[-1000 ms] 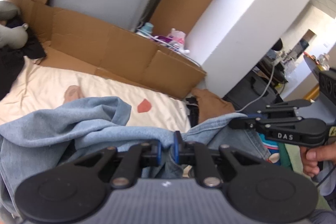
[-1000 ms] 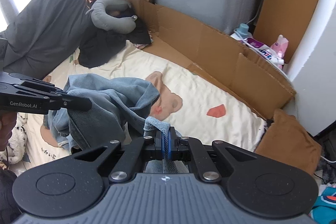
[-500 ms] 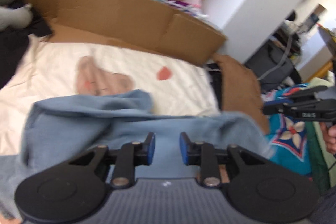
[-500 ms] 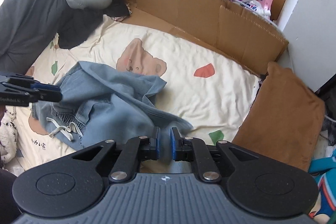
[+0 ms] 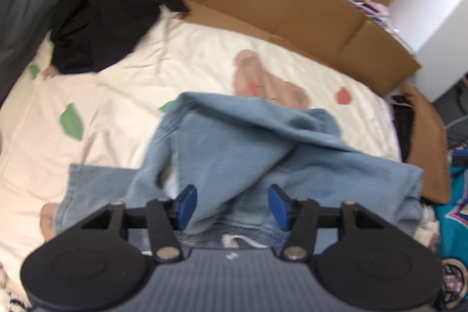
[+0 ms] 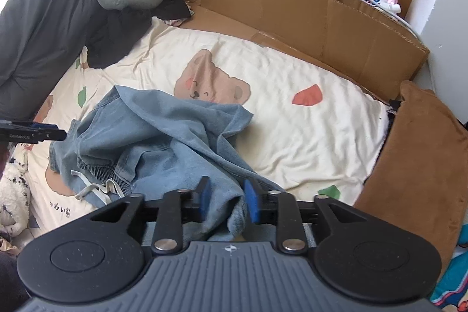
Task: Fold clothes
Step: 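Move the left tool to the elastic waistband of the jeans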
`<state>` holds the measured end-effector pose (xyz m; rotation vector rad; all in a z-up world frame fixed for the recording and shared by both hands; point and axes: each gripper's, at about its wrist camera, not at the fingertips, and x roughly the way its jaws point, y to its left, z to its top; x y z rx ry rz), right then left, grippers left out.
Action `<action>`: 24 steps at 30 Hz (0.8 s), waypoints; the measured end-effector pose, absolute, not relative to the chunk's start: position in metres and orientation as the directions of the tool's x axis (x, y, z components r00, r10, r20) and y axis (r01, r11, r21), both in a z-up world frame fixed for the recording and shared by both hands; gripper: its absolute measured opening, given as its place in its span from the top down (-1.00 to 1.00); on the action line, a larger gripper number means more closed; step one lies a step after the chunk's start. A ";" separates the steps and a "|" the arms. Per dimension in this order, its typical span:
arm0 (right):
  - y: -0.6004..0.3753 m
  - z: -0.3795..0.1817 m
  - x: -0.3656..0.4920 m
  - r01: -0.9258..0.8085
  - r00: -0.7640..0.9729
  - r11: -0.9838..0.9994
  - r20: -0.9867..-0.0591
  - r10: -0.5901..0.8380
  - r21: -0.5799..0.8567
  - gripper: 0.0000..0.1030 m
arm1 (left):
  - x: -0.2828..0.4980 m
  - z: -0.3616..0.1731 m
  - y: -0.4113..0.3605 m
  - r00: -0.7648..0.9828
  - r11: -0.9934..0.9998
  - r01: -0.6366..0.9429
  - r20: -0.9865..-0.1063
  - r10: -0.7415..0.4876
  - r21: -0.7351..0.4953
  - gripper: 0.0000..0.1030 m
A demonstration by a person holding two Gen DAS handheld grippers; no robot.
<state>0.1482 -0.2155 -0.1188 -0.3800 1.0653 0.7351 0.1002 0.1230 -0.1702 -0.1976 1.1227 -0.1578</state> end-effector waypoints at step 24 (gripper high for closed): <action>-0.204 -0.156 0.155 -0.692 0.258 0.719 -0.912 0.320 0.057 0.31 | 0.103 -0.291 0.179 0.354 0.974 -0.153 -0.930 -0.102 -0.165 -0.15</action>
